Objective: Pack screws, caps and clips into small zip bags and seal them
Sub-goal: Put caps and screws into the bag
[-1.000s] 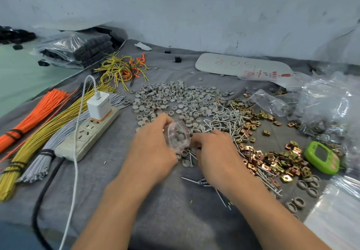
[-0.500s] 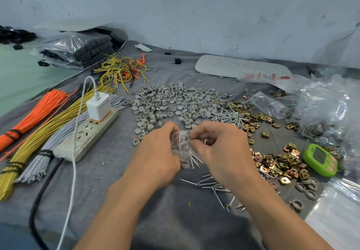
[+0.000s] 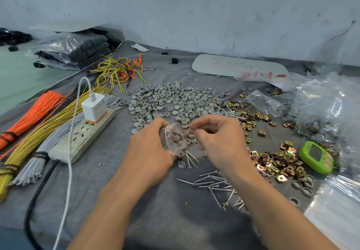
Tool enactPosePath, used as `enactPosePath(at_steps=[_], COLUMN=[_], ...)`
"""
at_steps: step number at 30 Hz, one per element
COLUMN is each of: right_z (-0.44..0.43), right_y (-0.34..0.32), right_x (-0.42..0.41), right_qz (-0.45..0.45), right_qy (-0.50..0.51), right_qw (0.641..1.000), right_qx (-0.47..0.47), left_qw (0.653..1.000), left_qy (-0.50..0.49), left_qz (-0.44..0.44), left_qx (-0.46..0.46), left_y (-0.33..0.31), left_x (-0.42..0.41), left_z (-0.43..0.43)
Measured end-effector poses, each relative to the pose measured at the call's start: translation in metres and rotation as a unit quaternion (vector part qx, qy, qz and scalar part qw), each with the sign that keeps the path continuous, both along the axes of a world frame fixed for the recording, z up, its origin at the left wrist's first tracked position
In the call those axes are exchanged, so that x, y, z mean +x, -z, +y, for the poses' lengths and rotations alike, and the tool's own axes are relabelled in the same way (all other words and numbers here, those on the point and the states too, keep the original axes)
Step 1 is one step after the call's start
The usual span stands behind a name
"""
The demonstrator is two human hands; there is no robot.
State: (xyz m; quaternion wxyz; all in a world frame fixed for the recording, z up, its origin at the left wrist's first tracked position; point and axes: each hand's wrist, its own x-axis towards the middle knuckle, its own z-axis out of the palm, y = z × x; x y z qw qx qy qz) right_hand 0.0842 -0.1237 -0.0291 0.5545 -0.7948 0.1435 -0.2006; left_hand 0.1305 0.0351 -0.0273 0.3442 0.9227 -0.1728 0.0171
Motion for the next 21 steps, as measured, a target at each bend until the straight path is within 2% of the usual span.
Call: enactPosePath(at_steps=[3, 6, 10, 18, 21], right_z=[-0.001, 0.009, 0.018, 0.015, 0.012], right_y=[0.007, 0.014, 0.02, 0.024, 0.022], right_x=[0.005, 0.009, 0.012, 0.01, 0.009], right_qz=[0.043, 0.106, 0.102, 0.112, 0.115], right_qy=[0.01, -0.071, -0.111, -0.07, -0.067], right_qw=[0.99, 0.943, 0.889, 0.869, 0.877], right_qx=[-0.133, -0.308, -0.433, -0.477, -0.462], left_qw=[1.0, 1.0, 1.0, 1.0, 0.999], left_qy=[-0.009, -0.013, -0.018, -0.023, -0.02], left_qz=[-0.011, -0.018, -0.02, -0.019, -0.024], left_qx=[-0.003, -0.013, -0.013, 0.003, 0.008], left_y=[0.001, 0.001, 0.001, 0.001, 0.001], left_x=[0.0, 0.0, 0.002, 0.003, 0.002], left_z=[0.002, 0.004, 0.005, 0.009, 0.008])
